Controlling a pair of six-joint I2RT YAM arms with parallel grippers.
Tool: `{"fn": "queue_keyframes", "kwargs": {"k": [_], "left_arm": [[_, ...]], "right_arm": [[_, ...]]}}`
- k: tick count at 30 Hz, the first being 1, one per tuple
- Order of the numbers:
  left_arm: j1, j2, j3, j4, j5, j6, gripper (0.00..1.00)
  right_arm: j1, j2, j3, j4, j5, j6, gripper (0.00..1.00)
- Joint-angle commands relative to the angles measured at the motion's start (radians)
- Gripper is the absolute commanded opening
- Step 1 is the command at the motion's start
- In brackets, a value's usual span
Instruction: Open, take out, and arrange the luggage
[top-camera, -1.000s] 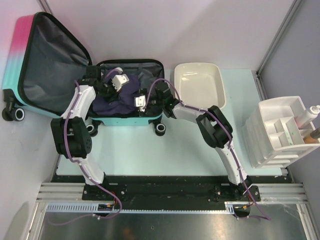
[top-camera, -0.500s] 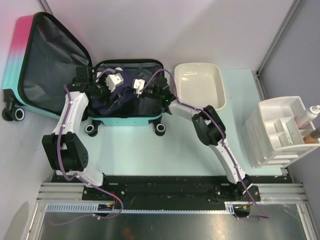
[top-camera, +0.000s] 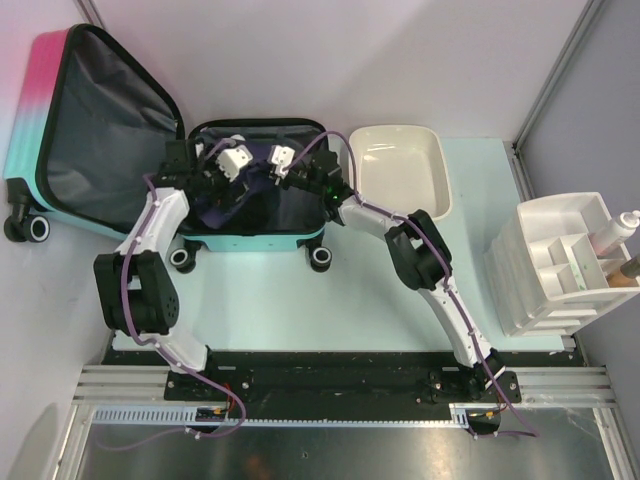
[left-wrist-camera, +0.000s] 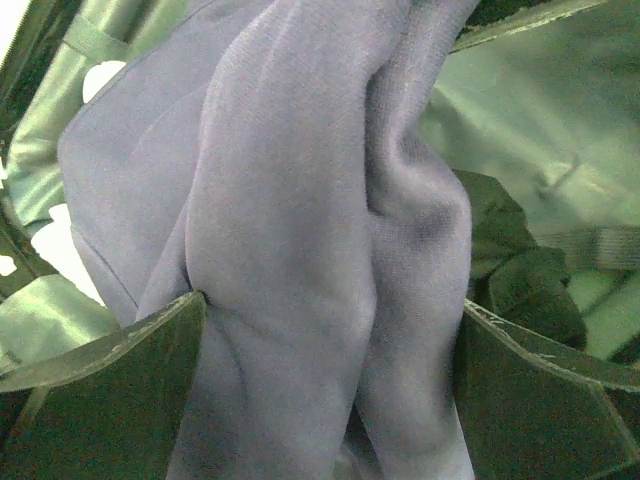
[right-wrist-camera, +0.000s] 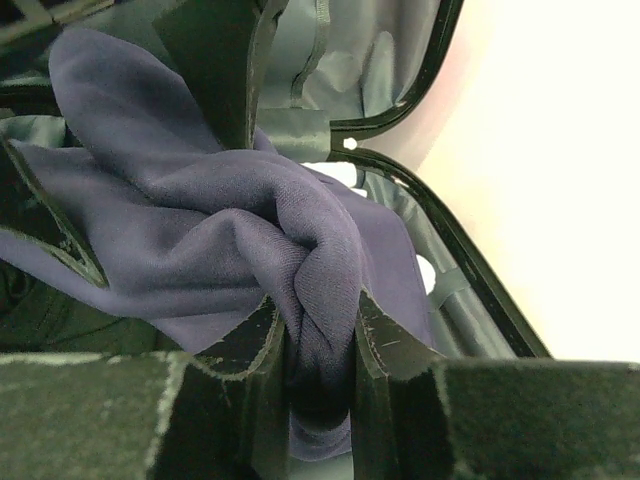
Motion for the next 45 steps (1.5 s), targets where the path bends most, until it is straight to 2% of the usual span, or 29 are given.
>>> {"fn": "queue_keyframes", "kwargs": {"k": [1,4,5,7,8,10,11,12,13,15,16,19,22,26,27,30,34,38,45], "left_arm": [[-0.033,-0.036,-0.074,0.218,-0.156,0.018,1.00],[-0.032,-0.025,-0.076,0.220,-0.142,0.029,0.97],[-0.033,-0.023,-0.073,0.221,-0.137,0.029,0.94],[-0.033,-0.020,-0.068,0.221,-0.119,0.027,0.81],[-0.033,-0.022,-0.063,0.221,-0.110,0.024,0.60],[-0.033,-0.048,-0.051,0.221,-0.088,0.001,0.42],[-0.033,-0.058,-0.047,0.221,-0.056,-0.010,0.13],[-0.033,-0.066,-0.027,0.221,-0.045,-0.042,0.01],[-0.033,-0.075,-0.011,0.223,-0.041,-0.063,0.00],[-0.032,-0.078,0.051,0.220,-0.028,-0.143,0.00],[-0.033,-0.078,0.076,0.221,-0.022,-0.168,0.00],[-0.033,-0.072,0.185,0.221,-0.002,-0.253,0.00],[-0.033,-0.049,0.292,0.221,-0.001,-0.316,0.00],[-0.075,-0.028,0.412,0.223,-0.015,-0.338,0.00],[-0.079,-0.017,0.432,0.223,-0.028,-0.343,0.00],[-0.102,0.000,0.512,0.224,-0.036,-0.355,0.00],[-0.157,0.040,0.607,0.224,-0.061,-0.366,0.00],[-0.203,0.090,0.754,0.224,-0.039,-0.428,0.00],[-0.337,0.164,0.860,0.230,-0.085,-0.387,0.00]], "right_arm": [[-0.003,-0.043,0.037,0.148,-0.007,0.019,0.00],[-0.003,-0.046,0.041,0.151,-0.013,0.025,0.00],[-0.003,-0.048,0.043,0.151,-0.014,0.025,0.00],[-0.003,-0.051,0.043,0.160,-0.011,0.022,0.00],[-0.003,-0.054,0.043,0.161,-0.010,0.019,0.00],[-0.003,-0.060,0.040,0.161,0.007,0.010,0.00],[-0.006,-0.065,0.037,0.161,0.012,0.013,0.00],[-0.009,-0.077,0.037,0.159,0.027,0.021,0.00],[-0.014,-0.084,0.035,0.159,0.035,0.044,0.00],[-0.026,-0.116,0.022,0.159,0.055,0.068,0.15],[-0.031,-0.132,0.011,0.157,0.065,0.079,0.38],[-0.058,-0.228,-0.067,0.131,0.093,0.104,0.77],[-0.101,-0.346,-0.176,0.086,0.114,0.134,0.88],[-0.192,-0.457,-0.244,-0.092,0.119,0.208,0.89],[-0.211,-0.472,-0.248,-0.197,0.113,0.211,0.89],[-0.305,-0.526,-0.299,-0.354,0.086,0.219,0.88],[-0.426,-0.560,-0.333,-0.568,0.056,0.205,0.78],[-0.486,-0.563,-0.406,-0.738,0.030,0.193,0.68],[-0.500,-0.500,-0.461,-0.853,-0.046,0.217,0.50]]}}
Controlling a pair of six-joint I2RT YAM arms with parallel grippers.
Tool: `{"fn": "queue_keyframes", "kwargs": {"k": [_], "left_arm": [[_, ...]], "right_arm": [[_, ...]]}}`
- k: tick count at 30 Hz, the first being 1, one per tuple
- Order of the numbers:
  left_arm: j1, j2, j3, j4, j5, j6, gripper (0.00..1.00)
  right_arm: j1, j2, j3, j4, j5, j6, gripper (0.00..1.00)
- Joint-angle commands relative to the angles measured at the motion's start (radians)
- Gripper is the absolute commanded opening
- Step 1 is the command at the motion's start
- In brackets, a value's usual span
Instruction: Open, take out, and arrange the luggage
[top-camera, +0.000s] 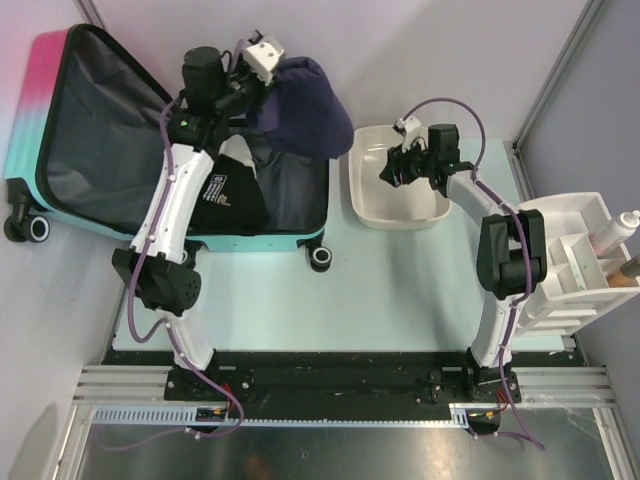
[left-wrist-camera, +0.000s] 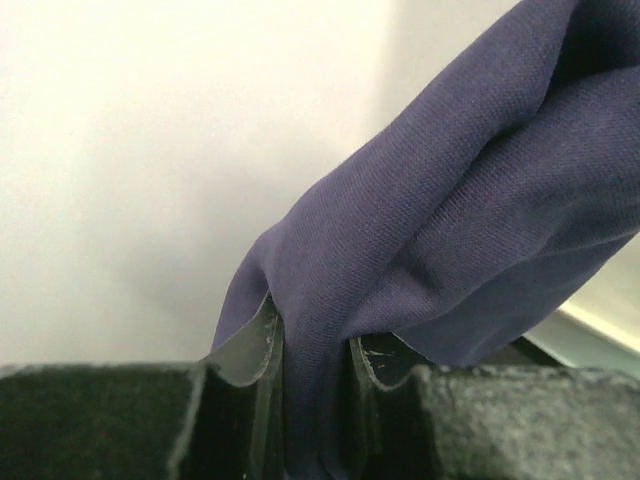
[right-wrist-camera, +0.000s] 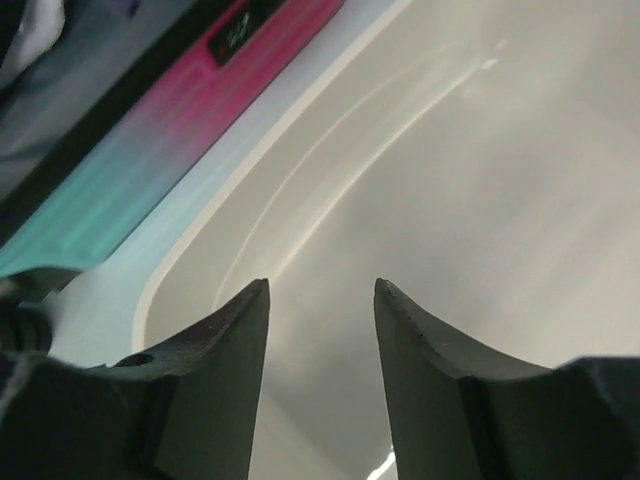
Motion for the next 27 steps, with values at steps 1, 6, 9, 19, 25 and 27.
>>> {"fn": "queue_keyframes", "kwargs": {"k": [1,6,9,19,25,27], "left_arm": [[-0.096,0.013,0.129,0.139,-0.011,-0.019,0.00],[-0.145,0.082,0.212,0.156,-0.046,-0.039,0.00],[-0.160,0.091,0.217,0.170,-0.057,-0.057,0.00],[-0.168,0.087,0.191,0.183,-0.062,-0.085,0.00],[-0.167,0.067,0.154,0.186,-0.053,-0.072,0.00],[-0.168,0.067,0.159,0.191,-0.057,-0.068,0.00]], "right_arm": [[0.012,0.035,-0.025,-0.106,-0.084,0.021,0.48],[0.023,0.072,-0.060,-0.172,-0.148,-0.008,0.46],[0.029,0.078,-0.091,-0.192,-0.210,0.007,0.43],[0.085,0.046,-0.185,-0.219,-0.401,0.160,0.42],[0.109,-0.085,-0.251,-0.029,-0.468,0.372,0.62],[0.064,-0.113,-0.251,0.031,-0.446,0.488,0.76]]}}
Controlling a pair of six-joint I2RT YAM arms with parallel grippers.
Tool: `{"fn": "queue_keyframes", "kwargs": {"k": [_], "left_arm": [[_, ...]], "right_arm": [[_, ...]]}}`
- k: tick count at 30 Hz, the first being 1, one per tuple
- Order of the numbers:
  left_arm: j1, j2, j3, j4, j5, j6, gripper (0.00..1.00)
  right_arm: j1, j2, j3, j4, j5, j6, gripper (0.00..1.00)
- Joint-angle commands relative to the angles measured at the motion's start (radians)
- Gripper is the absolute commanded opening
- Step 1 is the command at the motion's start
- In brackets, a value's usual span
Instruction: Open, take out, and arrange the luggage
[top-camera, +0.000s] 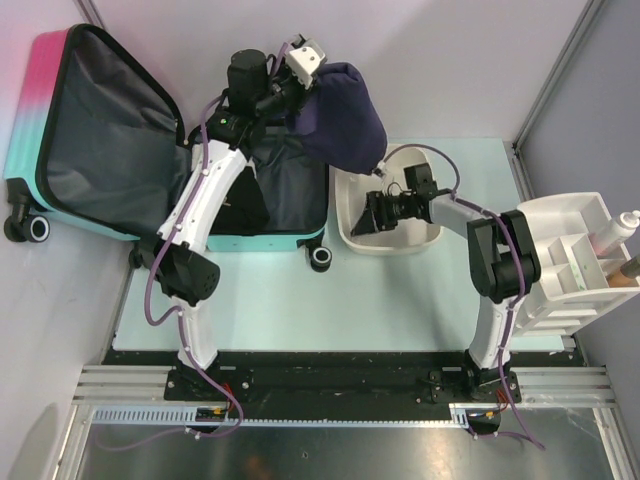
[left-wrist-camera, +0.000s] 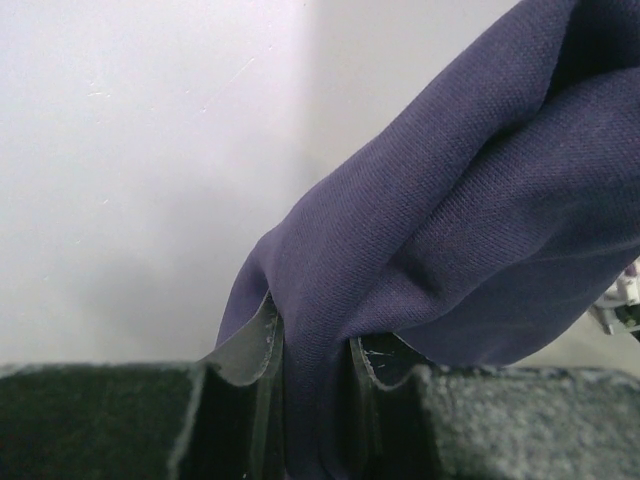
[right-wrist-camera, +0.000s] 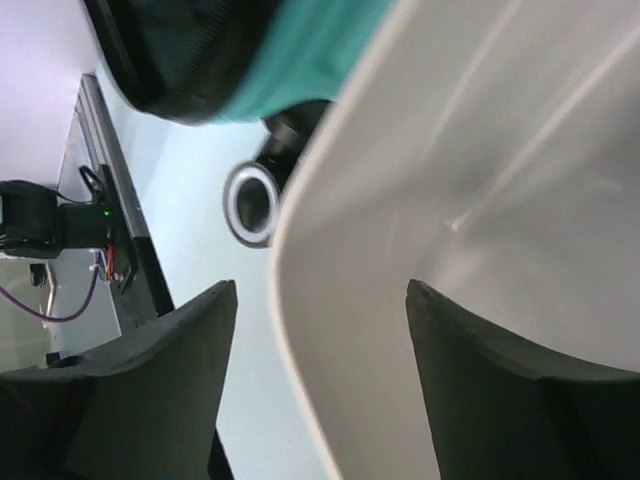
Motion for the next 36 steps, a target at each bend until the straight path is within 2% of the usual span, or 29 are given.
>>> {"fn": "queue_keyframes", "kwargs": {"k": [1,3,9,12,15,16,19,20,23,29,30,32,33,34,35,36], "left_arm": [[0.002,-0.075,0.031,0.170,-0.002,-0.015,0.00],[0.002,-0.081,0.027,0.175,0.005,-0.014,0.00],[-0.012,-0.085,0.018,0.190,0.057,-0.021,0.00],[-0.038,-0.093,0.000,0.193,0.064,0.026,0.00],[-0.050,-0.105,-0.022,0.199,0.079,0.066,0.00],[-0.050,-0.105,-0.026,0.201,0.091,0.065,0.00],[-0.050,-0.101,-0.025,0.210,0.114,0.056,0.00],[-0.050,-0.098,-0.025,0.213,0.143,0.055,0.00],[-0.053,-0.090,-0.020,0.224,0.189,0.048,0.00],[-0.076,-0.056,0.003,0.230,0.217,0.051,0.00],[-0.076,-0.053,0.006,0.230,0.231,0.049,0.00],[-0.078,-0.050,0.004,0.230,0.243,0.049,0.00],[-0.076,-0.052,0.000,0.233,0.248,0.052,0.00],[-0.076,-0.055,-0.011,0.233,0.275,0.060,0.00],[-0.078,-0.061,-0.020,0.236,0.297,0.065,0.00],[-0.079,-0.065,-0.031,0.236,0.326,0.087,0.00]], "right_arm": [[-0.055,-0.159,0.006,0.188,-0.042,0.268,0.82],[-0.119,-0.176,0.006,0.248,-0.040,0.374,0.89],[-0.158,-0.210,0.012,0.272,0.049,0.466,0.87],[-0.159,-0.233,0.016,0.303,0.110,0.491,0.91],[-0.175,-0.305,0.016,0.369,0.211,0.341,0.98],[-0.176,-0.319,0.016,0.405,0.256,0.207,1.00],[-0.179,-0.336,0.016,0.438,0.238,-0.001,1.00],[-0.176,-0.334,0.016,0.437,0.221,-0.137,1.00],[-0.161,-0.326,0.020,0.438,0.192,-0.315,1.00],[-0.130,-0.245,0.126,0.438,0.133,-0.429,0.98],[-0.124,-0.224,0.153,0.435,0.177,-0.433,0.84],[-0.130,-0.150,0.233,0.452,0.240,-0.396,0.63],[-0.135,-0.124,0.256,0.467,0.318,-0.382,0.35],[-0.142,-0.101,0.275,0.525,0.348,-0.368,0.25],[-0.147,-0.058,0.308,0.557,0.365,-0.365,0.10],[-0.152,-0.038,0.322,0.596,0.406,-0.359,0.01]]}}
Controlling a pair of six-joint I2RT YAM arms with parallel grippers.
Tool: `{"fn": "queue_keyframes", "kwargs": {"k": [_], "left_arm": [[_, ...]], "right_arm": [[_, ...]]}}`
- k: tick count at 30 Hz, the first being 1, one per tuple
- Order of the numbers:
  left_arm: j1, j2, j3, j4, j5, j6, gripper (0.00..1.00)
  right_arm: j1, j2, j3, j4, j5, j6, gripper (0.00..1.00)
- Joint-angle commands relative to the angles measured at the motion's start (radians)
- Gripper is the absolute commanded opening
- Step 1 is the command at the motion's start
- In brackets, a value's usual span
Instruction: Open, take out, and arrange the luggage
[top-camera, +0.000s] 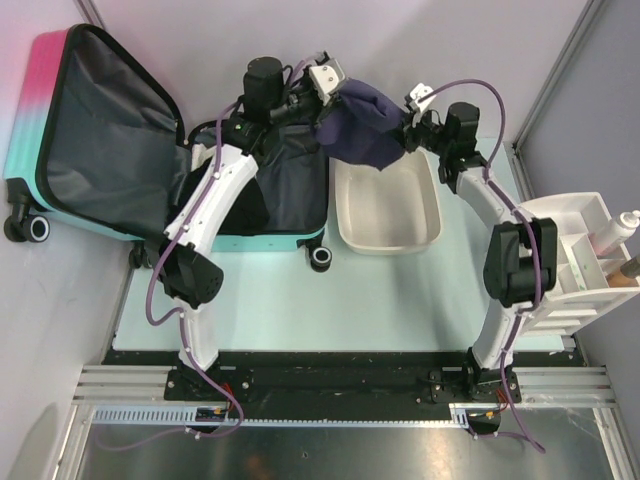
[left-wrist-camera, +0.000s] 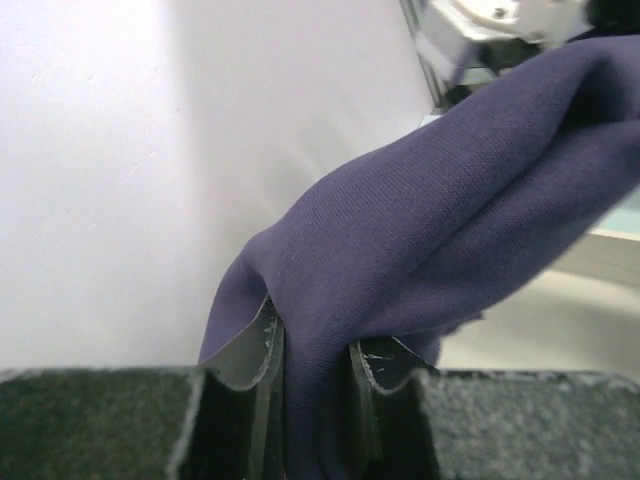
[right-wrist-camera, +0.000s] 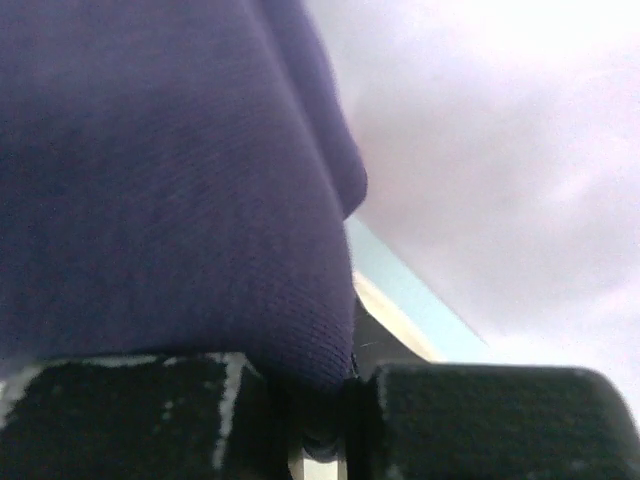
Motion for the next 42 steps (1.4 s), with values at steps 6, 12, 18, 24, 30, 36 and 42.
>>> {"fn": "queue_keyframes", "kwargs": {"k": [6,12,18,24,30,36,42], "left_arm": [[-0.059,-0.089,-0.159,0.172,0.184,0.337,0.00],[-0.125,-0.046,-0.275,0.226,0.093,0.512,0.00],[-0.180,-0.003,-0.350,0.253,0.042,0.546,0.00],[-0.245,0.004,-0.527,0.256,0.034,0.525,0.00],[-0.277,0.058,-0.633,0.256,-0.027,0.496,0.00],[-0.280,0.119,-0.624,0.258,-0.070,0.456,0.01],[-0.283,0.155,-0.639,0.255,-0.067,0.430,0.02]], "right_arm": [[-0.034,0.263,0.247,0.451,0.366,0.027,0.00],[-0.019,0.432,0.333,0.658,0.518,0.032,0.00],[-0.019,0.464,0.246,0.723,0.458,-0.045,0.00],[-0.037,0.380,0.012,0.691,0.343,-0.144,0.06],[-0.060,0.316,-0.057,0.523,0.290,-0.152,0.61],[-0.065,0.262,-0.057,0.375,0.300,-0.189,0.93],[-0.066,0.204,-0.014,0.279,0.389,-0.106,0.97]]}}
